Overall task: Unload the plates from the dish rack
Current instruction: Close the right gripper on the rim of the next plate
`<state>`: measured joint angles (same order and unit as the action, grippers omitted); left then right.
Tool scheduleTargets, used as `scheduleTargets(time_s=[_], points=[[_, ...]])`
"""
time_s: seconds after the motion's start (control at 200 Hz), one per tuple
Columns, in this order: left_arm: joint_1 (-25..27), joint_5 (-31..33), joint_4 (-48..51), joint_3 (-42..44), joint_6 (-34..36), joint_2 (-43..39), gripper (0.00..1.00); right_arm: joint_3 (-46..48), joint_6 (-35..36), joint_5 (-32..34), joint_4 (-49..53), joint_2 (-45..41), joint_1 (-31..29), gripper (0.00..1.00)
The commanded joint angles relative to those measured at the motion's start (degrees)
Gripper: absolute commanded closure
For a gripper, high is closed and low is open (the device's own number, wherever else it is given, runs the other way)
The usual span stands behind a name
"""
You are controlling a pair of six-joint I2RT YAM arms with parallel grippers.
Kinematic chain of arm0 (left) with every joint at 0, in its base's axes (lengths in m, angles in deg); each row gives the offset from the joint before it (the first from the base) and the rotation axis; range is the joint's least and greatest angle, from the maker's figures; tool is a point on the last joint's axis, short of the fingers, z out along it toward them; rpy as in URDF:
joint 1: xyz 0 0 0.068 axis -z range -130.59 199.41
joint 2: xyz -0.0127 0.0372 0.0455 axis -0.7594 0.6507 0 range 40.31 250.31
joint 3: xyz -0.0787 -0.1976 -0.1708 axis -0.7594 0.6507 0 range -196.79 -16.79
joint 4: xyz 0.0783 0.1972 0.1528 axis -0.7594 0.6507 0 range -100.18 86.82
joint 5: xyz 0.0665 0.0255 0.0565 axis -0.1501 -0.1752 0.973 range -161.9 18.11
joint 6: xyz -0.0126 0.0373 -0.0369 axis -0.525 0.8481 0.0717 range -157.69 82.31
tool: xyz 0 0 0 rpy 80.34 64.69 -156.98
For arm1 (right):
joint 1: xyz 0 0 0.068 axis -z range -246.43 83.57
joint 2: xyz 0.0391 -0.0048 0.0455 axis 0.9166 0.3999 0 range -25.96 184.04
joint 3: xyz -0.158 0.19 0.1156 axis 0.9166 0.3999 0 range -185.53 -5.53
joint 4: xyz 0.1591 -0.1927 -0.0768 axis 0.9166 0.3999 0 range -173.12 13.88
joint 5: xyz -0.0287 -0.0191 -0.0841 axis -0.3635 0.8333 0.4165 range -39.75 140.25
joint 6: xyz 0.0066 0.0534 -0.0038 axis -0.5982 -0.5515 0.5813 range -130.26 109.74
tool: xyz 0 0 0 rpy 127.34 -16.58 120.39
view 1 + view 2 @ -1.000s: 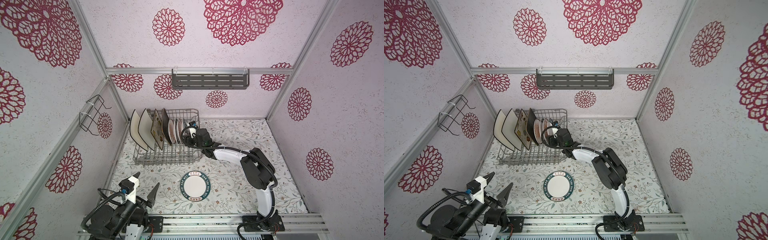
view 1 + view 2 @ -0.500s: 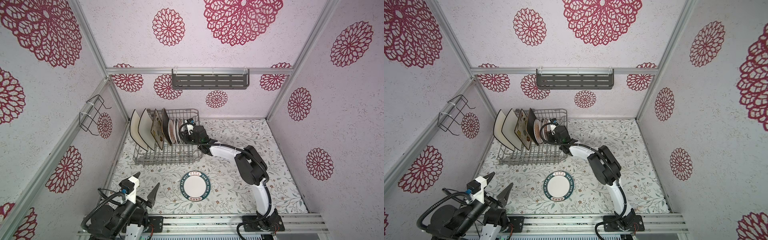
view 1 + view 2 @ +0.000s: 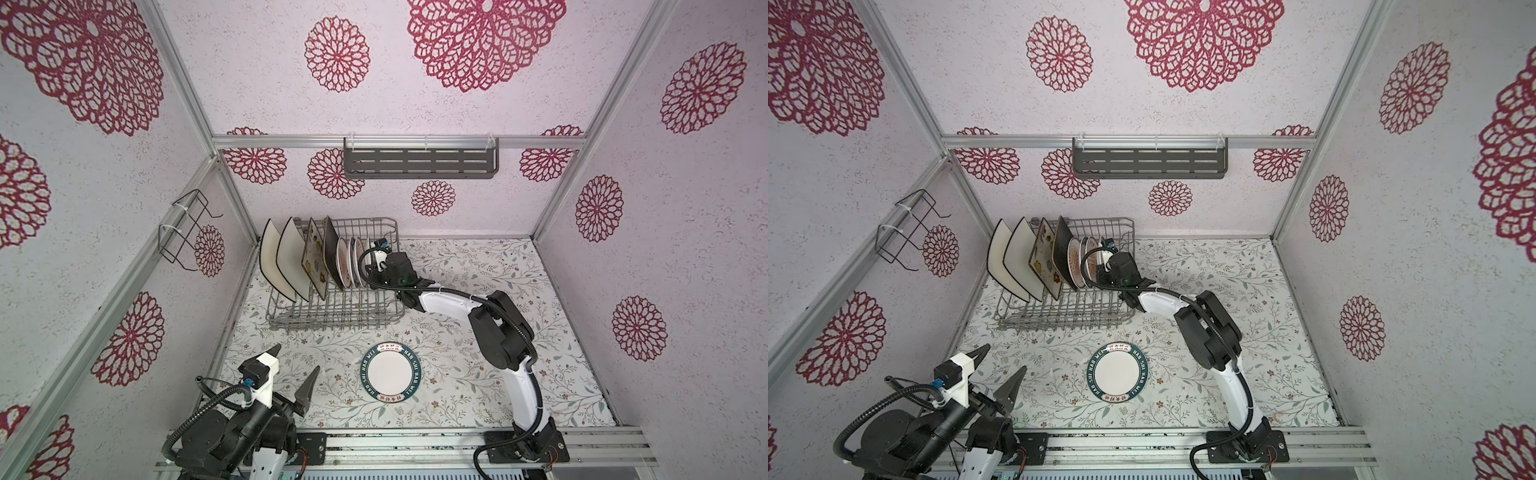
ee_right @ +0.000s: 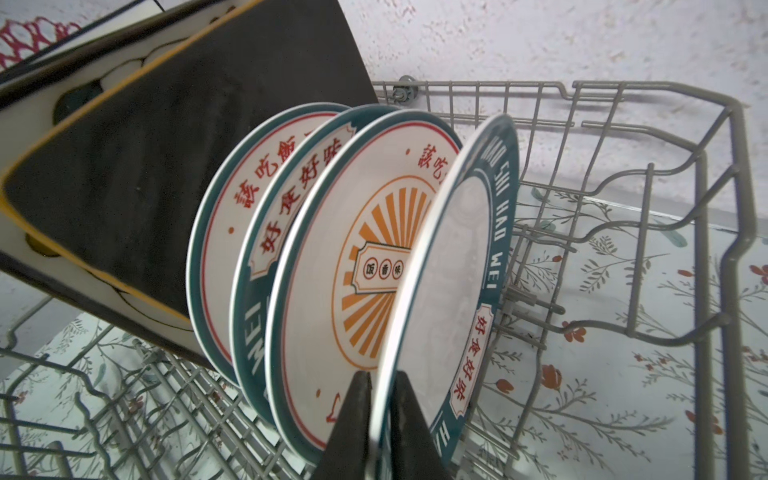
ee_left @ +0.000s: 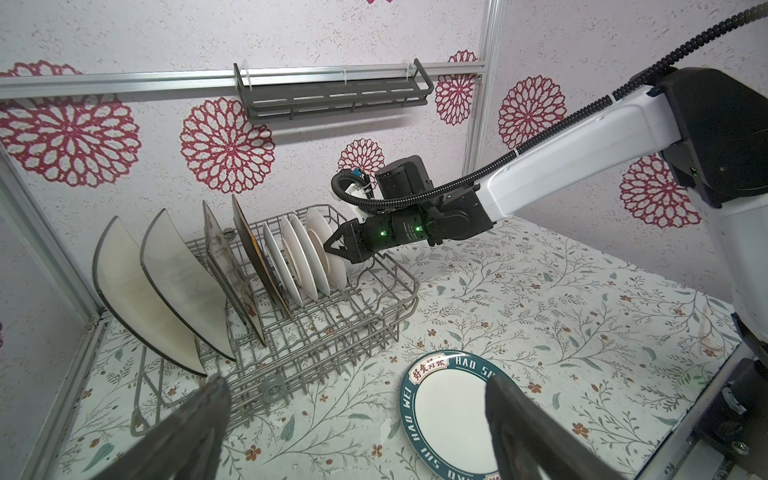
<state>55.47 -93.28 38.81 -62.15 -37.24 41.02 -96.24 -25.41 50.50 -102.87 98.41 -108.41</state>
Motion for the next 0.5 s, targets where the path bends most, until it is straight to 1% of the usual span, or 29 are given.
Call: scheduleTargets(time_s=[0.0, 0.09, 0.41, 0.495], points=[[0.26, -0.59, 0.49, 0.19, 1.26, -0.56, 0.03, 0.67, -1.00, 2.12, -0.69, -3.17, 0.52, 0.89], [0.26, -0.67, 0.50, 0.20, 1.31, -0.54, 0.03, 0.57, -1.01, 2.67, -0.40, -3.31, 0.58, 0.93], [0.26, -0.94, 0.61, 0.19, 1.40, -0.58, 0.03, 0.36, -0.90, 3.87, -0.01, -5.25, 1.11, 0.98], [0.26, -1.11, 0.67, 0.20, 1.49, -0.57, 0.03, 0.59, -1.04, 3.30, -0.12, -6.34, 1.35, 0.99]])
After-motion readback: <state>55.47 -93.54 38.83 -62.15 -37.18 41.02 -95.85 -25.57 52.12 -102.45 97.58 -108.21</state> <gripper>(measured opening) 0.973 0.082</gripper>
